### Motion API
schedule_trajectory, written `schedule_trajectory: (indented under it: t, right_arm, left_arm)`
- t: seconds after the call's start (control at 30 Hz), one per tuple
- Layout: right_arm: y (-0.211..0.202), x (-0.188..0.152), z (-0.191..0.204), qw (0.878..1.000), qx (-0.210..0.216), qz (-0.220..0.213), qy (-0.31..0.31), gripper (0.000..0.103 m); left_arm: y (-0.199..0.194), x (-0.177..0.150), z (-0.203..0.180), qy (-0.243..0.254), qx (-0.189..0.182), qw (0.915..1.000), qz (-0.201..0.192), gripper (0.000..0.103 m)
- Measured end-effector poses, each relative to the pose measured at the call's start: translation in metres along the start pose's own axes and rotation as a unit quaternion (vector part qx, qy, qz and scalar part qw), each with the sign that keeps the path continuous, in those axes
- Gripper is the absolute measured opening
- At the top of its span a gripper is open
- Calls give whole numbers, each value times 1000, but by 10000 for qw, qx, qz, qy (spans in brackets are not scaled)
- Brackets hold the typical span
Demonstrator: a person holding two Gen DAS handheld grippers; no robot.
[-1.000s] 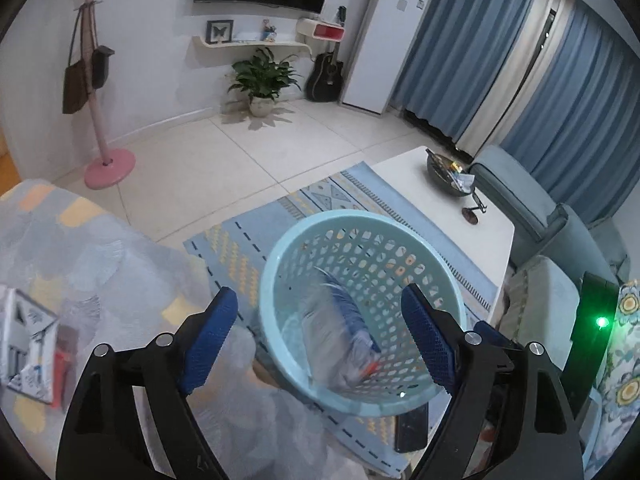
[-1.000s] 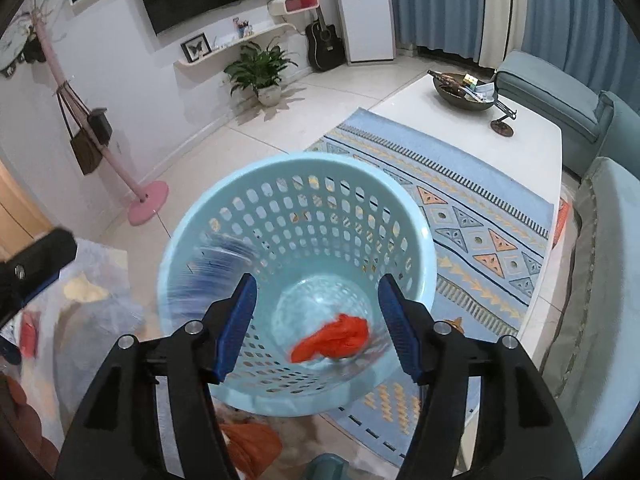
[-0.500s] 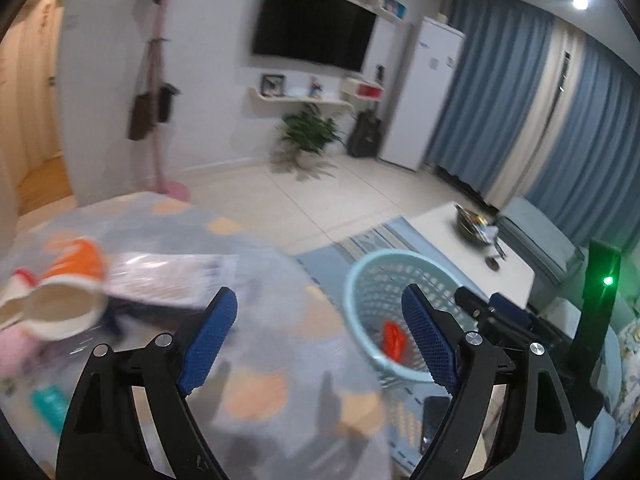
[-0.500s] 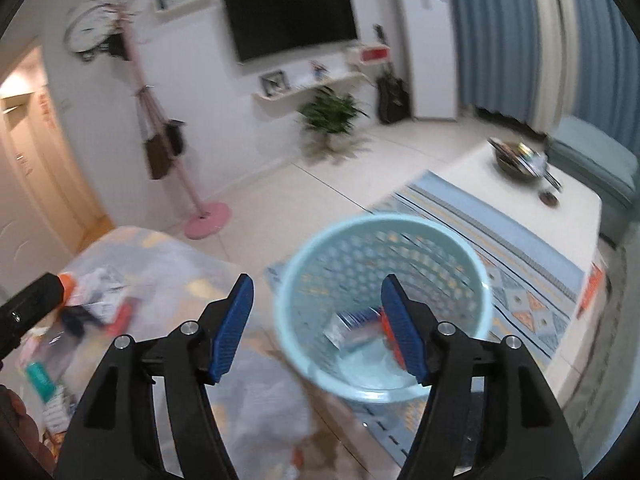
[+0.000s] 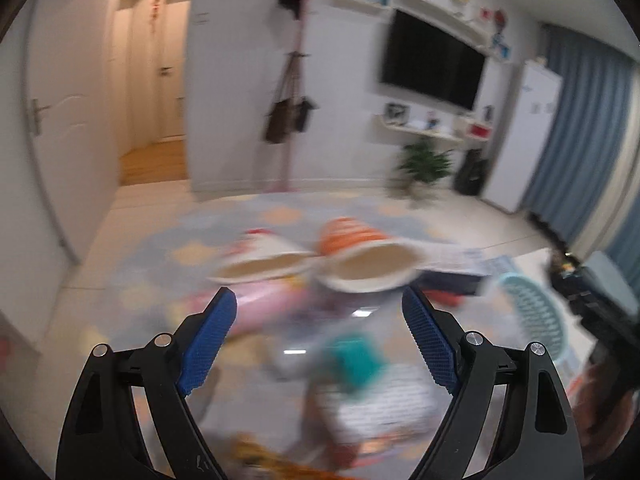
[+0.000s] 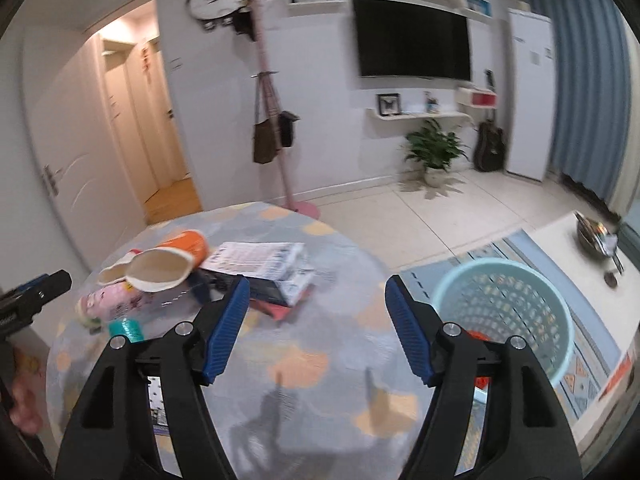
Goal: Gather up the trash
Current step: 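Move both tools back to the table toward the bottles and carton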
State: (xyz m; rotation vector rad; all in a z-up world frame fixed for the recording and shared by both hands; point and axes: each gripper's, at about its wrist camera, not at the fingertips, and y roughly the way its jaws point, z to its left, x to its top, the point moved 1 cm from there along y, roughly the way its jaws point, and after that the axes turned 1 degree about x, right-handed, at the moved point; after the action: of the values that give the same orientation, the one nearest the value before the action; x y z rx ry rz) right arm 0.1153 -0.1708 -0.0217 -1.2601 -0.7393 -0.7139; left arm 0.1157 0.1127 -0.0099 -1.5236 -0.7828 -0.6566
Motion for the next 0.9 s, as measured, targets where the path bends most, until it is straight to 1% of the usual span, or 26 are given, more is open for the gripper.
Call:
schedule_trajectory:
  t: [0.03, 0.1, 0.13, 0.17, 0.2, 0.23, 0.27, 0.37, 0.4, 0.43, 0.53, 0.63, 0.7, 0.73, 0.8, 0.9]
  right_arm:
    - [3, 1, 6, 10000, 18, -19, -71, 67]
    - [14, 5, 16, 9997, 80, -64, -221, 71]
    - [18, 7, 17, 9996, 76, -88, -276, 74]
    - [25, 11, 20, 9993, 41, -106, -366, 75]
    - [33, 15, 22, 9991, 32, -92, -407, 75]
    - [40, 18, 23, 9992, 49, -56, -399, 76]
    - [49, 24, 22, 9992, 113, 17, -377, 76]
    - [80, 37, 16, 9983, 352, 345, -314, 76]
    - [92, 40, 14, 9971, 472, 500, -314, 76]
    - [99, 42, 13, 9961, 573, 603, -305, 76]
    - [126, 48, 12, 9926, 733, 907, -341, 76]
    - [148, 50, 12, 9873, 990, 1179, -386, 76]
    - [160, 46, 10, 9826, 1128, 1419, -401, 76]
    - [162, 44, 9, 9803, 1228, 1499, -382, 76]
    - [156, 34, 6, 9772, 1396, 1559, -355, 76]
    - [141, 22, 9, 9757, 1498, 1540, -442, 76]
  left_arm:
    - [3, -1, 13, 26, 76, 10000, 46, 83]
    - [17, -1, 44, 100, 379, 9991, 176, 83]
    - [21, -2, 54, 124, 439, 9988, 202, 84]
    - [35, 0, 67, 171, 438, 9983, 335, 84]
    - [41, 1, 74, 172, 439, 9981, 401, 84]
    - [50, 2, 82, 164, 393, 9980, 469, 84]
    - [61, 3, 91, 131, 242, 9979, 581, 84]
    - [85, 4, 109, -59, -44, 9959, 898, 84]
    - [91, 5, 112, -102, -263, 9952, 938, 84]
    - [94, 5, 113, -165, -449, 9940, 982, 84]
    - [104, 4, 110, -261, -803, 9895, 1174, 84]
    - [108, -1, 97, -86, -922, 9874, 1287, 81]
    - [108, -6, 86, 136, -844, 9859, 1435, 81]
    - [106, -11, 81, 174, -794, 9842, 1572, 80]
    - [99, -21, 78, 215, -908, 9808, 1715, 77]
    - [87, -31, 68, 337, -1029, 9777, 1798, 75]
